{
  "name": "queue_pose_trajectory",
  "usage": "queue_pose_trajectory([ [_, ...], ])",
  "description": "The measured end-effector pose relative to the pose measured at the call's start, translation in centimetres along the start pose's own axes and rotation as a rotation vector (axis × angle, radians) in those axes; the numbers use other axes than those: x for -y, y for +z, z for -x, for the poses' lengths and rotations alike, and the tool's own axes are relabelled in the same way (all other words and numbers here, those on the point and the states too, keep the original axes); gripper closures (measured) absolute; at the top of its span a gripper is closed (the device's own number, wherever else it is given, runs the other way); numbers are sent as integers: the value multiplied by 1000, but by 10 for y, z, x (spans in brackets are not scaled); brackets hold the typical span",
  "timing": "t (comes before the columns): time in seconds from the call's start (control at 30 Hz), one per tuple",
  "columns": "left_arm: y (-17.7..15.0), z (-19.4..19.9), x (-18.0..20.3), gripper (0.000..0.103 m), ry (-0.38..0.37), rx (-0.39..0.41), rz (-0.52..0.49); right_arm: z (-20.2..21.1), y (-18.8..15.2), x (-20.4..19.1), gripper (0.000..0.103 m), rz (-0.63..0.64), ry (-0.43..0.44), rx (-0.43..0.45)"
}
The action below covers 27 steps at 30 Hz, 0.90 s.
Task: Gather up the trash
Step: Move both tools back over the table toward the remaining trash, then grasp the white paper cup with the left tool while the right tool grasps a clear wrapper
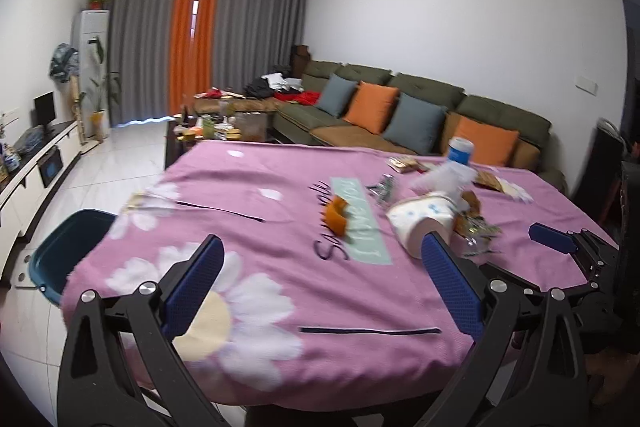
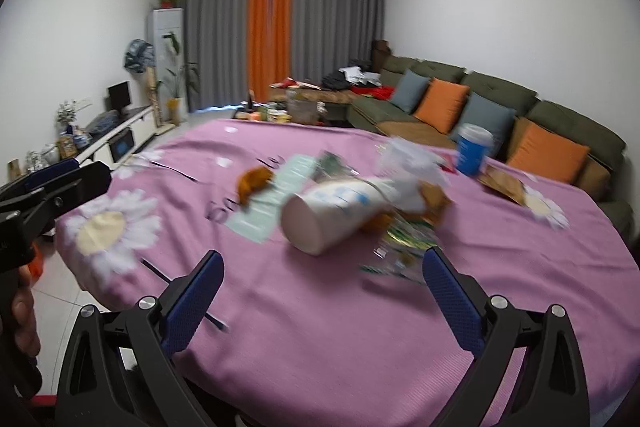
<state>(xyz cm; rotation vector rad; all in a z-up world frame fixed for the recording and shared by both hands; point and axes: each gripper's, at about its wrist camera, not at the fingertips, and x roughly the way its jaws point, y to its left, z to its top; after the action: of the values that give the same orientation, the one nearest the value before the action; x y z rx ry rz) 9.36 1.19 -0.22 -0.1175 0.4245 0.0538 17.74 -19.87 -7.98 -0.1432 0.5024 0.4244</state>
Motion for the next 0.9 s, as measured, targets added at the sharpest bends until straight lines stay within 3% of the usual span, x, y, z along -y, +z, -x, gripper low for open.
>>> queue_pose_trajectory([
  [0.27, -7, -10, 22, 6, -69, -28, -40, 11, -19, 27, 7, -49, -85, -30],
  [0.53, -11, -10, 42, 6, -120, -23, -94, 31, -21, 37, 7, -57, -132, 0],
  [0.9, -7, -33, 43, 6, -149, -59, -83, -4, -14, 55, 7, -108, -136, -52],
])
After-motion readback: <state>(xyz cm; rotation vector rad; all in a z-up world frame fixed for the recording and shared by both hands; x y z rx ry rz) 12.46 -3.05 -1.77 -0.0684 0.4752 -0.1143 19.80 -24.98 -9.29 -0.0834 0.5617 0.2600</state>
